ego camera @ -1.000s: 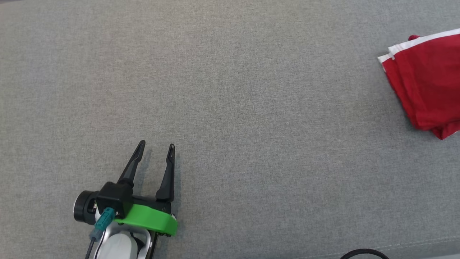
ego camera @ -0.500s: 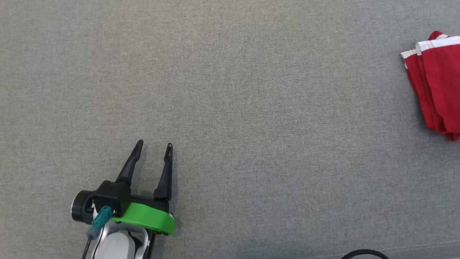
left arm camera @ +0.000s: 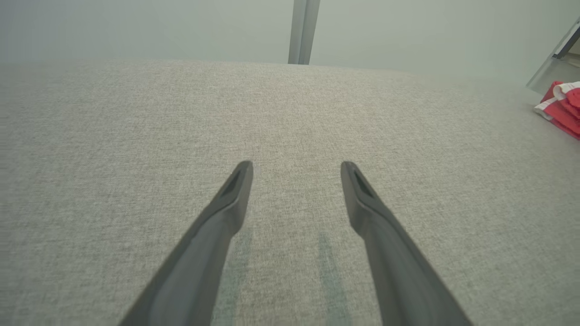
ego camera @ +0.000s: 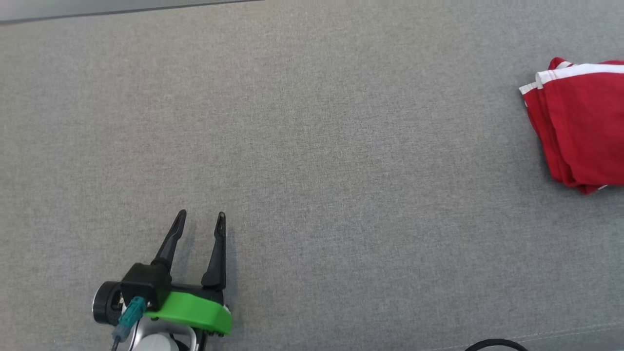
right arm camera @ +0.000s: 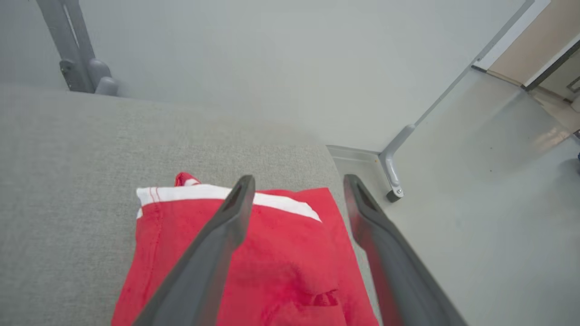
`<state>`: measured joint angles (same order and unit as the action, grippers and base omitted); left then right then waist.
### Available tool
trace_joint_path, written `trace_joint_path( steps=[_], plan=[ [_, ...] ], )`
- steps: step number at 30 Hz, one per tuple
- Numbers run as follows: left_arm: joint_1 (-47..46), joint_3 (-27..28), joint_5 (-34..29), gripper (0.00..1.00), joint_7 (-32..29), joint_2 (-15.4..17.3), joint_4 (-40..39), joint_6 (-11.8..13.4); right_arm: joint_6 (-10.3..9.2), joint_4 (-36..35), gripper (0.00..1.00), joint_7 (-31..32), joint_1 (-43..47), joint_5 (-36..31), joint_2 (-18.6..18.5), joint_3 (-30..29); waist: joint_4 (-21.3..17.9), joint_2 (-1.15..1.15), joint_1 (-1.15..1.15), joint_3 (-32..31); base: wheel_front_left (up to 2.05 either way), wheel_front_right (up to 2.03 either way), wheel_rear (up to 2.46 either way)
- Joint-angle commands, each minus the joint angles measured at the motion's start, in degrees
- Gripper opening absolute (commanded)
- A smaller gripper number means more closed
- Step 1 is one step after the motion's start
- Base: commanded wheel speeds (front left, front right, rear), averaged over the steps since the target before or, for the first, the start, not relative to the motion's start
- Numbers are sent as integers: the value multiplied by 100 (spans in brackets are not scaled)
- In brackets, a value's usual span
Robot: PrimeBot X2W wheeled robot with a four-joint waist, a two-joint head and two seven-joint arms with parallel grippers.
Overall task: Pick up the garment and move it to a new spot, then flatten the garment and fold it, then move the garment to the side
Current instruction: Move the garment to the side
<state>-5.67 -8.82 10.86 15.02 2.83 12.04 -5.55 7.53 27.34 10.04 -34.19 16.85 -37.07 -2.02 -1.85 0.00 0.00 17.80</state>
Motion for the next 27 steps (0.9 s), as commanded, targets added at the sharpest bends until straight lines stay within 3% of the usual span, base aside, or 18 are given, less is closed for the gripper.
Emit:
trace_joint_path(
  steps=[1, 9, 15, 27],
  plan=[
    [128, 60, 43, 100, 18, 16, -21, 22, -9, -226, 100, -261, 185, -14, 73, -95, -51, 0, 0, -293, 0, 0, 0],
    [594, 213, 96, 100, 18, 15, -6, 152, -9, -1765, 100, -1085, 1366, 95, 538, -349, 152, 0, 0, -964, 0, 0, 0],
    [852, 232, 137, 100, 18, 16, -15, 324, -9, -2407, 100, -1652, 2596, 38, 1389, -607, 409, 0, 0, -1315, 0, 0, 0],
    [1086, 297, -74, 100, 18, 15, -10, 150, -9, -1486, 100, -2502, 3792, -1371, 2627, -469, 557, 0, 0, -1689, 0, 0, 0]
  ],
)
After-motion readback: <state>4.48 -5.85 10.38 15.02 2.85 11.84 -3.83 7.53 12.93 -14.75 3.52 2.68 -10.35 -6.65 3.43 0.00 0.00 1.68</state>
